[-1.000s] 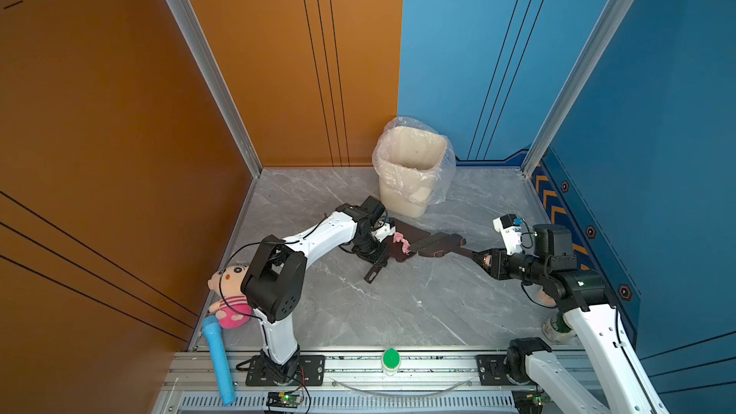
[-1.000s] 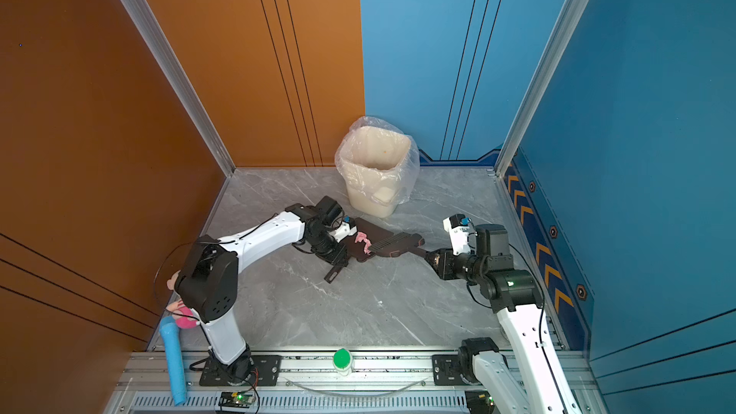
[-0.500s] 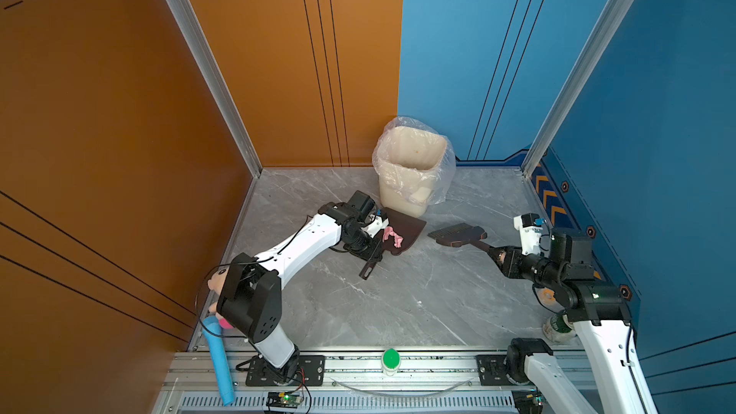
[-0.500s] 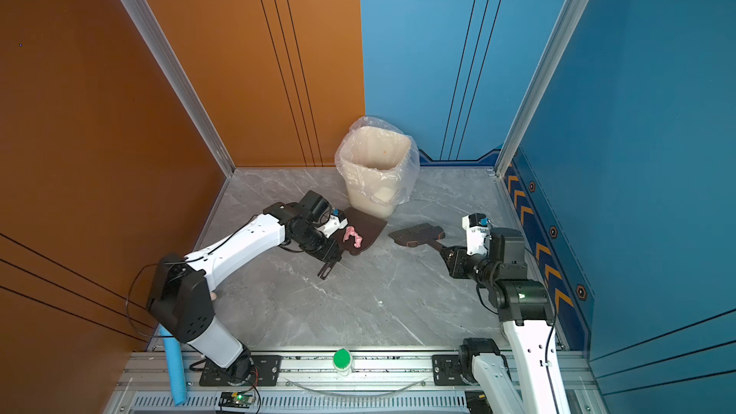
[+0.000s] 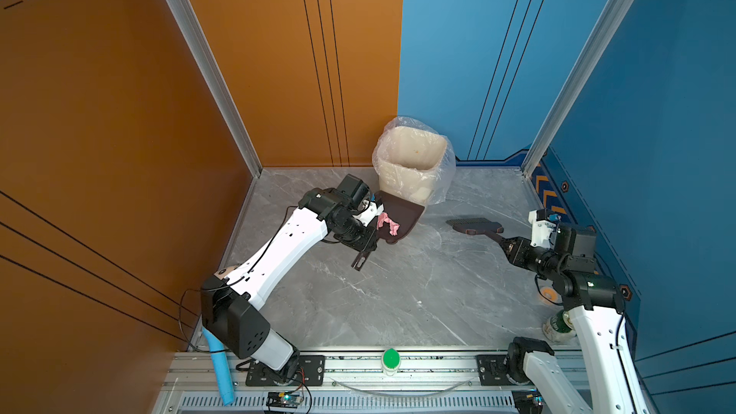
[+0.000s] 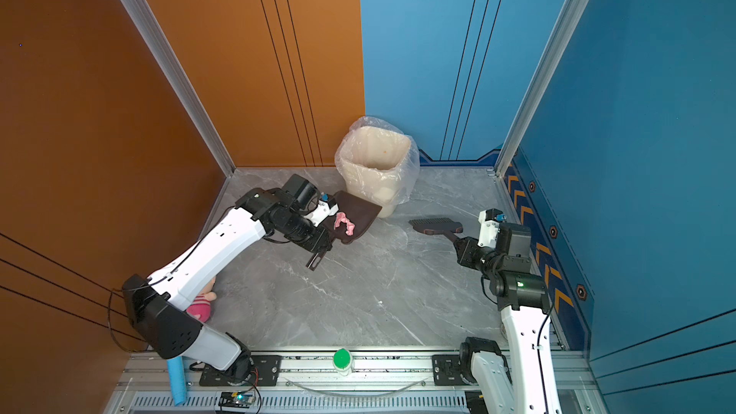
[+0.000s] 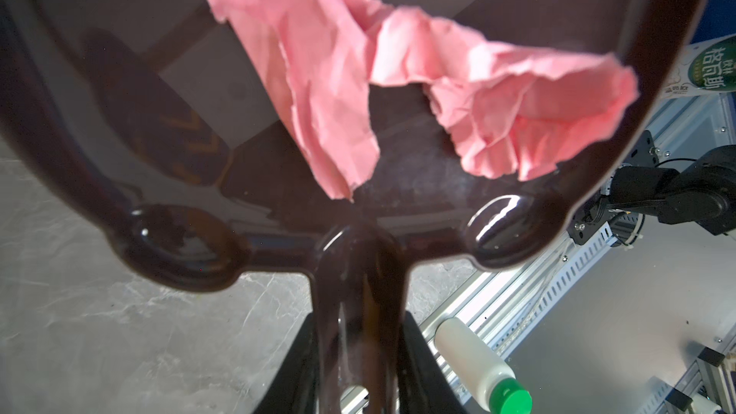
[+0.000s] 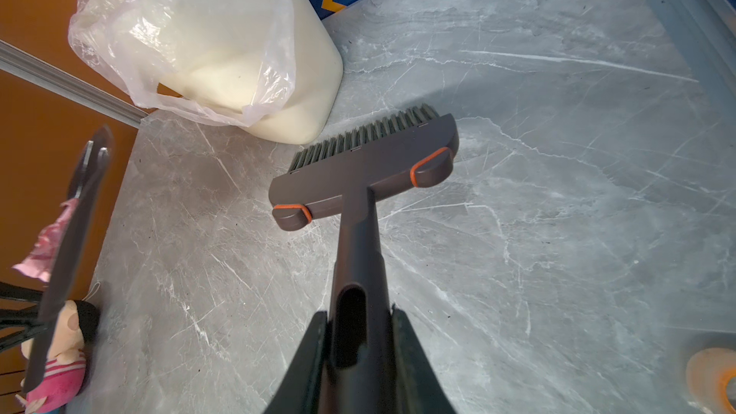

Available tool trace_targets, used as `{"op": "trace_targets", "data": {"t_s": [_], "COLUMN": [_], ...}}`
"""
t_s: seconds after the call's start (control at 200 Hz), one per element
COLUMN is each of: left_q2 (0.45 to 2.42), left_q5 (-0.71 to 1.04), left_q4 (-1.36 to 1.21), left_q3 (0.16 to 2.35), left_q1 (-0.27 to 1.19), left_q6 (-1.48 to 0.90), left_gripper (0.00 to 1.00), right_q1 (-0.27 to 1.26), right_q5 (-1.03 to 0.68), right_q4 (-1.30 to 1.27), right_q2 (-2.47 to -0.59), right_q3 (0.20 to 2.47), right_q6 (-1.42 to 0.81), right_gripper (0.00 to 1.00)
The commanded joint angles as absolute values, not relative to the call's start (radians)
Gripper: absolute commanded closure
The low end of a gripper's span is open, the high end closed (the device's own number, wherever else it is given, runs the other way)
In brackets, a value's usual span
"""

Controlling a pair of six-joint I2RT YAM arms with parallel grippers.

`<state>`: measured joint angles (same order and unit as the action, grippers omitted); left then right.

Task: Sweep away the paper scraps from the table
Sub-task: 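Lift the dustpan toward the bin with the left gripper while the right withdraws the brush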

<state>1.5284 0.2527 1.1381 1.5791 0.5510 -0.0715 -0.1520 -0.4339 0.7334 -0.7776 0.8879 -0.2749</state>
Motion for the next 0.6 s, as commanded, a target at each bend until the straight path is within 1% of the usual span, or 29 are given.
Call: {"op": "trace_targets", "data": {"t_s": [0.0,0.22,0.596], "left_q2": [1.507,1.582,1.806], "left_q5": [0.192,0.165,0.272], "left_q4": [1.233,1.315,1.390], "left_q3": [1.674,1.867,2.188], "left_q1": [0.528,0.499,0.486], "left_q6": [-0.075,-0.048,-0.010], "left_gripper": [1.00,1.00,1.00], "right_q1": [-0.164,-0.172,-0.178], "right_q5": [-0.477,-0.495,-0.513], "right_q4": [0.668,0.658,0.636], "right_q2": [-0.777,-0.780,-0.769], "right_q3": [0.882,0.871,0.826], "right_q6": [-0.284,-0.278,-0.294], "right_gripper": [1.00,1.00,1.00]}}
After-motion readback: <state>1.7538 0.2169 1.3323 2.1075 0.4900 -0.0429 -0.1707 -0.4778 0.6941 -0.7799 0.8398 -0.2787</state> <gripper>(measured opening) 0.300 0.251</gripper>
